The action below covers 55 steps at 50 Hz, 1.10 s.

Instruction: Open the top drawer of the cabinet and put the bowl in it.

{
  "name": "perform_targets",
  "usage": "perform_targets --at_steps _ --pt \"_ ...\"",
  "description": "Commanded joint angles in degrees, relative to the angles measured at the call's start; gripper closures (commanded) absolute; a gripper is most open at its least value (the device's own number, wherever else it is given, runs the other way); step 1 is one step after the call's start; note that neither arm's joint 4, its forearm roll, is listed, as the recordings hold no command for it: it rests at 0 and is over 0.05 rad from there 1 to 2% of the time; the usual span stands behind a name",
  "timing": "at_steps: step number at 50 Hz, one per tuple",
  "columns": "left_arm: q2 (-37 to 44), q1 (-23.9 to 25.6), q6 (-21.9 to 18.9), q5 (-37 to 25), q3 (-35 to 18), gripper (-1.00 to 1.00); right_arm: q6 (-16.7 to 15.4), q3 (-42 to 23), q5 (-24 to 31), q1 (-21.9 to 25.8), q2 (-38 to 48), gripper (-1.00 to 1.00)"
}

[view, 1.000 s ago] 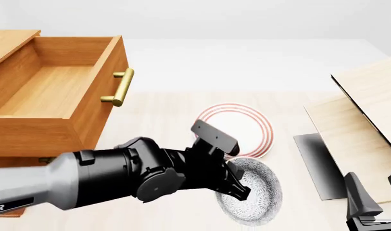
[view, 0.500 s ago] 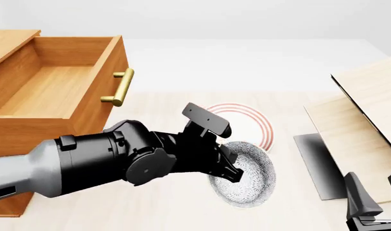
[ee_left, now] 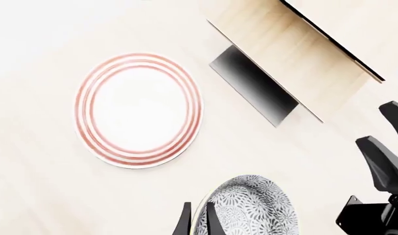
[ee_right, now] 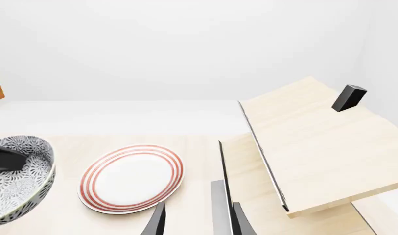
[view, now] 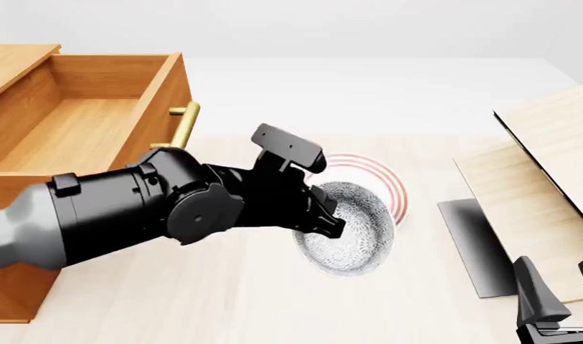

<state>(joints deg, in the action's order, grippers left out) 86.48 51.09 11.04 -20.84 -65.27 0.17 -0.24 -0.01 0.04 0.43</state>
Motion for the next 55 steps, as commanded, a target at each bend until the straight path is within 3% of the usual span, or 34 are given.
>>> perform_targets --at_steps 1,12,16,29,55 --pt "-0.96 -1.71 -0.07 -1.48 -1.54 1.0 -0.03 0.04 -0.01 -0.01 -0.03 -1.0" --pt "-2.45 -4.69 -0.31 -3.55 -2.62 1.0 -0.02 0.04 -0.02 -0.02 -0.06 -1.0" --pt "-2.29 -3.7 1.17 -4.04 -3.59 1.0 -0.02 0.04 -0.02 -0.02 -0.06 -1.0" --pt "-6.2 -7.86 -0.3 -7.32 -4.71 1.0 -0.06 0.03 -0.02 0.0 -0.07 -1.0" --pt "-6.07 -11.1 -3.63 -14.81 -13.7 1.0 -0.03 0.04 -0.02 0.0 -0.06 -1.0"
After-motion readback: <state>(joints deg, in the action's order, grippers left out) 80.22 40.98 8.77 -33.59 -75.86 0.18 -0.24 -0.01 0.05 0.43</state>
